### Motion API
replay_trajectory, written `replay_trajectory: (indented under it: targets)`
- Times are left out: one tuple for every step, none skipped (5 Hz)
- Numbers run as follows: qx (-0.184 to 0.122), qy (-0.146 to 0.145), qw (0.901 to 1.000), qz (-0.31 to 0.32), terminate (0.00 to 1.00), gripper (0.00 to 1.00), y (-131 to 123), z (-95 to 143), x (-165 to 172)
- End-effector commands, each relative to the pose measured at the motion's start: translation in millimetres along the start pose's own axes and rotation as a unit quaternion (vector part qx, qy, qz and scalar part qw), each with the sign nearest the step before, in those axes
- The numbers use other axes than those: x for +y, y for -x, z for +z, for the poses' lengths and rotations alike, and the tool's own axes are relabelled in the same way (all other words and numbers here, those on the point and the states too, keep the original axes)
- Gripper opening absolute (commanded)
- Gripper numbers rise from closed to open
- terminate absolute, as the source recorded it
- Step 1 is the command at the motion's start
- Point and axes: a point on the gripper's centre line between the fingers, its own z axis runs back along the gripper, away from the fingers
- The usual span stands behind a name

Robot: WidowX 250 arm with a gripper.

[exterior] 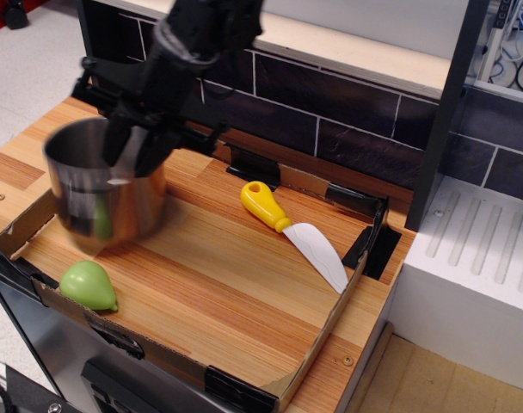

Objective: Upright metal pot

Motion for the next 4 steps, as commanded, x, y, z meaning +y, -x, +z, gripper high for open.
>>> replay_trajectory:
  targets:
    - [-0.032, 0.020, 0.9990, 0.023, 0.00, 1.00, -19.3, 8.3, -10.8]
    - [-0.042, 0.039, 0.9979, 0.029, 0.00, 1.00, -20.5, 11.1, -9.0]
    - [-0.050, 0.039, 0.9970, 0.045, 0.00, 1.00, -25.4, 9.0, -5.9]
    - [-0.051, 0.044, 0.9963, 0.053, 0.00, 1.00, -28.8, 7.4, -4.0]
